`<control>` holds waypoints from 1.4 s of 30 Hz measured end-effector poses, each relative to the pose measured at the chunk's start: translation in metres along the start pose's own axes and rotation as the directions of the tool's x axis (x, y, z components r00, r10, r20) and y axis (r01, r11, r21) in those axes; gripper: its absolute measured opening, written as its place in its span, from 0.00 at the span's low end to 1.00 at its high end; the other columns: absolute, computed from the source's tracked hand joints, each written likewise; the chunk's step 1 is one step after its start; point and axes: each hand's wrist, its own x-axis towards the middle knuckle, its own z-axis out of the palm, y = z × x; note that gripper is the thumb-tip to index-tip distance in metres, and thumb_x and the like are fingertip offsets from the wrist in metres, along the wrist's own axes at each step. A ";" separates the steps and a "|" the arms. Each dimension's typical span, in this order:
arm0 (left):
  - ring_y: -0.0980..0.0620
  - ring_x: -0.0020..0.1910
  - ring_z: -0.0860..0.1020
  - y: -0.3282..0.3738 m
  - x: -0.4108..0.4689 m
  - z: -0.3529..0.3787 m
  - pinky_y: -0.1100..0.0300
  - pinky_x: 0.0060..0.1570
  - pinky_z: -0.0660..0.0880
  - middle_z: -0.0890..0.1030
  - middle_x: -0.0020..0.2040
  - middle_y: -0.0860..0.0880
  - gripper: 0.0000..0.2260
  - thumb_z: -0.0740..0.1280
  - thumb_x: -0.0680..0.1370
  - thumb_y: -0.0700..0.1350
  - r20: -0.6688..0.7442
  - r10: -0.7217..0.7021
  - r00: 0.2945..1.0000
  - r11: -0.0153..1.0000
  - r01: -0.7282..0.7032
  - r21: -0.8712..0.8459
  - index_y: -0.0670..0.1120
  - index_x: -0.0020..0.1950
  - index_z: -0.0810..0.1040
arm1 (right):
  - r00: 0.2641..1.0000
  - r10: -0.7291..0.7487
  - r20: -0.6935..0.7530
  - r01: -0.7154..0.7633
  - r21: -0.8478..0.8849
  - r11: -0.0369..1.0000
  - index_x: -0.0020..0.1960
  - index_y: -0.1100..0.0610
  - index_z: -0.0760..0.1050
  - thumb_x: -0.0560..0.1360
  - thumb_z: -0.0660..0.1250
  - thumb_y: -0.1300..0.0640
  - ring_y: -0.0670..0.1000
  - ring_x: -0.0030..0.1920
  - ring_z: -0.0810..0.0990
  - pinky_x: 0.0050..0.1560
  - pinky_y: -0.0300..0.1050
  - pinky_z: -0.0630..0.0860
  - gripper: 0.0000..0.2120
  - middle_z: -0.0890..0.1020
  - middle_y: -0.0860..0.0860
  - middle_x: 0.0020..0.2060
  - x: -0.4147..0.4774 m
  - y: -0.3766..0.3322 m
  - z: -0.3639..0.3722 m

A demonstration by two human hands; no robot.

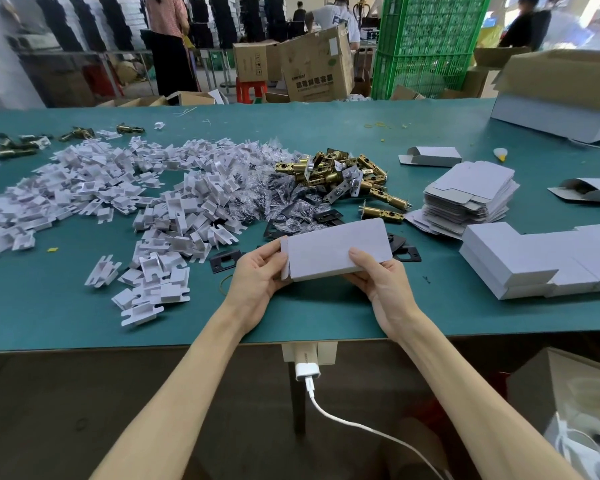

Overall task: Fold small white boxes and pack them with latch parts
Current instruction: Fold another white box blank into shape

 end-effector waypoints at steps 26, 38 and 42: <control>0.51 0.45 0.84 -0.003 0.002 0.001 0.55 0.42 0.85 0.83 0.46 0.42 0.08 0.67 0.84 0.44 -0.248 0.008 0.969 0.999 0.006 0.053 0.40 0.49 0.73 | 0.994 -0.015 0.104 0.014 0.012 1.000 0.45 0.50 0.88 0.72 0.74 0.56 0.45 0.48 0.86 0.47 0.35 0.80 0.05 0.88 0.50 0.48 -0.010 -0.007 0.005; 0.50 0.49 0.84 -0.003 0.000 0.004 0.56 0.52 0.84 0.87 0.48 0.46 0.07 0.65 0.85 0.39 -0.208 0.055 0.977 0.997 -0.043 0.065 0.40 0.55 0.82 | 0.999 -0.038 0.037 0.041 -0.098 0.994 0.52 0.55 0.84 0.72 0.76 0.53 0.50 0.54 0.85 0.60 0.47 0.78 0.11 0.87 0.52 0.53 -0.004 0.003 0.001; 0.50 0.63 0.82 -0.004 0.000 0.004 0.57 0.63 0.79 0.85 0.62 0.47 0.15 0.64 0.85 0.37 -0.091 0.075 0.993 0.991 -0.064 0.120 0.41 0.72 0.78 | 0.998 -0.058 0.008 0.059 -0.185 0.981 0.54 0.56 0.83 0.75 0.75 0.53 0.52 0.56 0.84 0.63 0.52 0.77 0.10 0.87 0.50 0.52 -0.002 0.006 0.000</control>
